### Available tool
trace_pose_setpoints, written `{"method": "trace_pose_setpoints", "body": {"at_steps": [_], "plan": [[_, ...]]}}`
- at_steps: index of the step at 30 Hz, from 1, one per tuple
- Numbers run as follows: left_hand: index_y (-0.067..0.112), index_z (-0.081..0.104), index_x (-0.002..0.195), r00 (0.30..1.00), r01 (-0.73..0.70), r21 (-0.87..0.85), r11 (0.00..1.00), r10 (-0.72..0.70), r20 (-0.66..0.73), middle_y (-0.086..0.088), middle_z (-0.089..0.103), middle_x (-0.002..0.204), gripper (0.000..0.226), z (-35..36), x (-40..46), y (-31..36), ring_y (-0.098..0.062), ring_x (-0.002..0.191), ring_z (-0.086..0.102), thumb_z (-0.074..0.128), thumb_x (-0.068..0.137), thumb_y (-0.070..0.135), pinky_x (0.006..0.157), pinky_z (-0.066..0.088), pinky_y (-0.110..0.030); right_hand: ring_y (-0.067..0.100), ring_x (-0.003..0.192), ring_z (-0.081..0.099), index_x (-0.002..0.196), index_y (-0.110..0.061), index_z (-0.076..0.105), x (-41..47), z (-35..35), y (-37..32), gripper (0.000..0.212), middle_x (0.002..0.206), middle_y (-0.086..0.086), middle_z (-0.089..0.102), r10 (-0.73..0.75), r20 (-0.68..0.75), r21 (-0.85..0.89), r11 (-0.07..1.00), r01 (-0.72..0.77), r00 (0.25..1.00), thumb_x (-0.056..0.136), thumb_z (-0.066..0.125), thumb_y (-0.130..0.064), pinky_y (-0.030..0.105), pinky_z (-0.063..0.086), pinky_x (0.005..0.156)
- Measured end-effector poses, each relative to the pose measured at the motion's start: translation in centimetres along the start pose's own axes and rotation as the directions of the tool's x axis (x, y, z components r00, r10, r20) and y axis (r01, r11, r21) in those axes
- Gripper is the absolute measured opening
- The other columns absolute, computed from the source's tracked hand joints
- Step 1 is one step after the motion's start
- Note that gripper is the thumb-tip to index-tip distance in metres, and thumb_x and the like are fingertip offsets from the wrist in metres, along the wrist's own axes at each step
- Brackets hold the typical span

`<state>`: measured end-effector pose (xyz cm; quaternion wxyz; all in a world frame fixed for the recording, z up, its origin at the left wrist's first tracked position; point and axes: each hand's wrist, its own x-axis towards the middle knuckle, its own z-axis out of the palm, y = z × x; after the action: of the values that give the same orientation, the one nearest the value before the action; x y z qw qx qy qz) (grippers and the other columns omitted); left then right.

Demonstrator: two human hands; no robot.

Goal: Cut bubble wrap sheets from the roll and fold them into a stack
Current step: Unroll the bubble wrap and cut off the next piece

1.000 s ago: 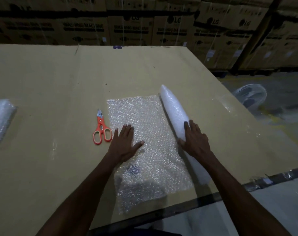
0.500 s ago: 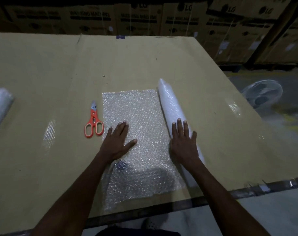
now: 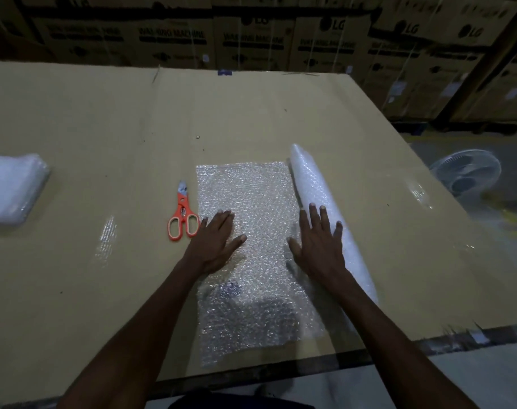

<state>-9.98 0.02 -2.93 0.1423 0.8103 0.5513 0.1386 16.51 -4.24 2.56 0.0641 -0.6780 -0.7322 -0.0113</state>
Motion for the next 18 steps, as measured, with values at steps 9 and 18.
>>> {"method": "trace_pose_setpoints", "body": {"at_steps": [9,18], "plan": [[0.009,0.036,0.151,0.993,0.103,0.152,0.983,-0.092,-0.075,-0.011,0.036,0.158,0.074,-4.2,-4.7,-7.0,-0.027,0.148,0.026,0.013,0.098,0.055,0.117,0.019,-0.053,0.033,0.116,0.063,0.137,-0.006,0.06,1.9,2.0,-13.4,0.053,0.128,0.015,0.067,-0.192,-0.095,0.456,0.864,0.215,0.977,0.097,0.059,-0.041,0.041,0.051,0.092],[0.01,0.027,0.156,0.947,0.32,0.101,0.942,-0.315,-0.068,-0.009,0.026,0.163,0.085,-5.2,-10.6,-14.1,-0.027,0.152,0.018,0.003,0.093,0.062,0.12,0.015,-0.052,0.038,0.093,0.065,0.095,-0.007,0.067,6.5,4.6,-23.5,0.028,0.096,0.018,0.069,-0.078,0.044,0.431,0.901,0.052,0.996,0.095,0.064,-0.035,0.04,0.046,0.074]]}}
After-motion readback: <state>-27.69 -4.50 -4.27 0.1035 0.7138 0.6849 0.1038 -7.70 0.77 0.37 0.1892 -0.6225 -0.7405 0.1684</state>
